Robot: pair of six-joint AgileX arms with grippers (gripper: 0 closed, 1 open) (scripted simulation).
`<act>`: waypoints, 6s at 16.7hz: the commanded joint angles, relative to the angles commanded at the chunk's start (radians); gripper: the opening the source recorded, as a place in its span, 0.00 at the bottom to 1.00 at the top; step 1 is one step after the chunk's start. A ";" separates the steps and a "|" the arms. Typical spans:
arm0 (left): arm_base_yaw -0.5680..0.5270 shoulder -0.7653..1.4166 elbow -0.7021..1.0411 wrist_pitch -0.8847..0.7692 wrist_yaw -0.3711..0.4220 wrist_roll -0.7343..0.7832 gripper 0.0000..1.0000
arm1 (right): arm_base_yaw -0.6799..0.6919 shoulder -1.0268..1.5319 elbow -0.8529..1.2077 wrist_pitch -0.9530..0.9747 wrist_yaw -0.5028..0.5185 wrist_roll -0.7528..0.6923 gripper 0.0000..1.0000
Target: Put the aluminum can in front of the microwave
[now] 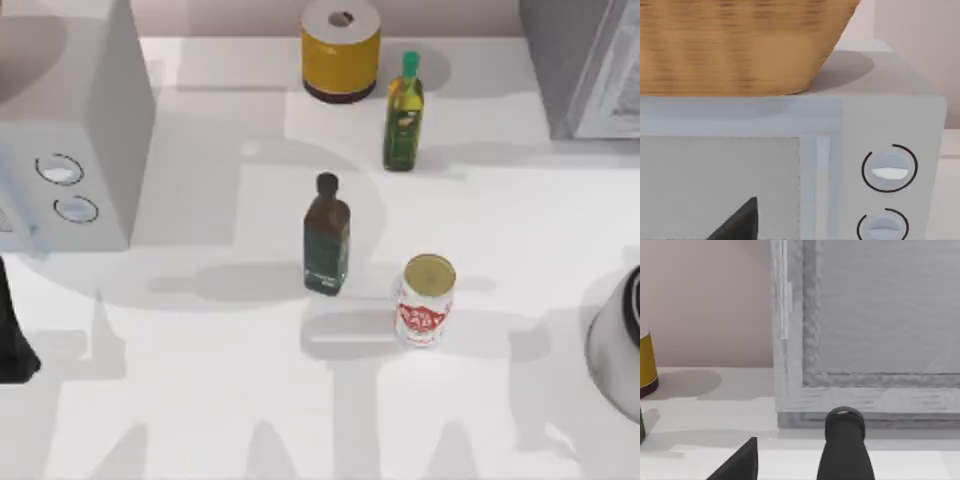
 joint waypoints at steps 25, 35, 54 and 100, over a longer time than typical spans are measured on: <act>-0.634 1.733 1.771 -1.077 0.025 -0.066 1.00 | 0.000 0.000 0.000 0.000 0.000 0.000 1.00; -0.876 2.433 2.432 -1.517 0.007 -0.063 1.00 | 0.000 0.000 0.000 0.000 0.000 0.000 1.00; -0.887 2.470 2.211 -1.312 0.006 -0.067 1.00 | 0.000 0.000 0.000 0.000 0.000 0.000 1.00; -0.882 2.464 2.343 -1.451 0.005 -0.061 0.00 | 0.000 0.000 0.000 0.000 0.000 0.000 1.00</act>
